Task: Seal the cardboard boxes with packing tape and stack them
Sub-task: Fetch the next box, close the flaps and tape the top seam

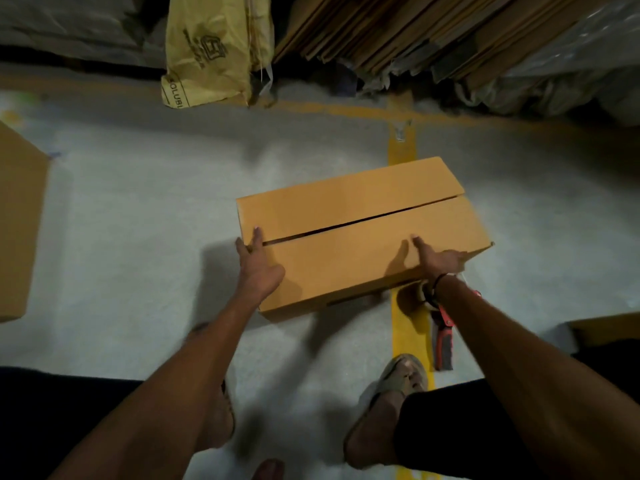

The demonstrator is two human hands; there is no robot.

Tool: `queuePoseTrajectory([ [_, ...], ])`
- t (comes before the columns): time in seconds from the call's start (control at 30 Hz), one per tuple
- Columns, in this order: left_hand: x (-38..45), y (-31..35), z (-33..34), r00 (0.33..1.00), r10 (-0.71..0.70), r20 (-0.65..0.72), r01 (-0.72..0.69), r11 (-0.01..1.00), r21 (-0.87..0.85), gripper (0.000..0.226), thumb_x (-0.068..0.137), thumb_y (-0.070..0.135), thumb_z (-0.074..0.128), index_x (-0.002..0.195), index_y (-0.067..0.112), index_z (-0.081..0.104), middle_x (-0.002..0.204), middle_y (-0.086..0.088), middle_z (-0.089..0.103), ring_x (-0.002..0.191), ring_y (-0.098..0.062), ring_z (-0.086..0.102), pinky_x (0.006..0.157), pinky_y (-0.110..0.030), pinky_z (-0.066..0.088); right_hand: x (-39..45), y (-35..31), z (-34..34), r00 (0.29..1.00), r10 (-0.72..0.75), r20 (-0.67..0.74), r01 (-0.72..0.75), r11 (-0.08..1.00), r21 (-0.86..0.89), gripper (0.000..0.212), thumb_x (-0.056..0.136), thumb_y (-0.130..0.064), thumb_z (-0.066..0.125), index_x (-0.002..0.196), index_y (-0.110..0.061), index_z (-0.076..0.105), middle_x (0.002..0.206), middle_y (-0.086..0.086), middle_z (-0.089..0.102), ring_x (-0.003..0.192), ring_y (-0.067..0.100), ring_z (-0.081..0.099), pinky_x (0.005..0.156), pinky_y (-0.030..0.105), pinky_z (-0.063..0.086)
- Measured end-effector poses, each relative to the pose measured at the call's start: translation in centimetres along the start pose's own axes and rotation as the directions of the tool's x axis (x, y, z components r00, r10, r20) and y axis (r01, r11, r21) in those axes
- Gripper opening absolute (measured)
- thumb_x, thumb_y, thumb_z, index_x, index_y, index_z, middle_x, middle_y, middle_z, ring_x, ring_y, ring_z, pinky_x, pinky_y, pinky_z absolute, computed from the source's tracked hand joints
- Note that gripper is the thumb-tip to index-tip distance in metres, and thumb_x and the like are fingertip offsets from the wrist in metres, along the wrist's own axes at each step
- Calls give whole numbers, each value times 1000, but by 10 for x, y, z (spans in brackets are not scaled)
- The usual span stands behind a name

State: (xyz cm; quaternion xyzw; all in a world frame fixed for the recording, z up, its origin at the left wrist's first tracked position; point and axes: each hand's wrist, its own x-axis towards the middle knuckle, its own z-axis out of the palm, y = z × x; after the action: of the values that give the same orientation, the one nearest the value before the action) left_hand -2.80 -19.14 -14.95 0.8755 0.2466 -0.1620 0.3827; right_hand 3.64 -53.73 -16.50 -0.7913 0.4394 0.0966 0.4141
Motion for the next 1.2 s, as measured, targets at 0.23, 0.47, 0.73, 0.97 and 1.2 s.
queuePoseTrajectory([
  [0.23, 2, -1, 35, 983, 55, -174, -35, 993, 114, 84, 104, 42, 50, 167, 17, 1, 167, -25, -22, 155, -49, 5, 121, -62, 19, 78, -49, -70, 993, -118, 28, 120, 934, -337, 140, 53, -86, 76, 162, -27, 11, 167, 20, 8, 150, 51, 17, 119, 67, 21],
  [0.47, 16, -4, 41, 969, 112, -222, -59, 971, 231, 97, 98, 66, 47, 165, 13, 3, 167, -25, -15, 150, -48, 10, 117, -66, 21, 83, -38, -56, 956, -222, 194, 293, 787, -543, 121, 68, -81, 72, 162, -39, 7, 158, 23, 25, 143, 53, 24, 114, 61, 32],
  [0.73, 83, -15, -20, 981, 184, -56, -141, 886, 442, 101, 96, 77, 37, 165, 20, -11, 166, -23, -28, 155, -50, -8, 121, -68, 9, 39, -2, -28, 932, -323, 164, 348, 670, -656, 122, 74, -95, 42, 163, -25, -2, 150, 27, 25, 135, 55, 29, 101, 61, 43],
  [0.97, 66, 17, 6, 953, 269, -139, -151, 820, 552, 81, 103, 40, 47, 163, -2, 9, 170, -27, -8, 155, -50, -5, 124, -67, 7, 25, 14, -36, 903, -378, 206, 420, 667, -616, 111, 83, -89, 40, 161, -24, -3, 147, 27, 30, 130, 53, 37, 100, 61, 44],
  [1.2, 14, 98, 85, 823, 557, 110, -524, 670, 527, 80, 105, 53, 41, 167, 16, 6, 173, -13, -12, 159, -36, -10, 126, -60, 3, 30, 87, -65, 984, -160, -74, 160, 987, -7, 90, 92, -81, 36, 150, -13, 37, 148, 25, 40, 132, 42, 49, 112, 51, 40],
])
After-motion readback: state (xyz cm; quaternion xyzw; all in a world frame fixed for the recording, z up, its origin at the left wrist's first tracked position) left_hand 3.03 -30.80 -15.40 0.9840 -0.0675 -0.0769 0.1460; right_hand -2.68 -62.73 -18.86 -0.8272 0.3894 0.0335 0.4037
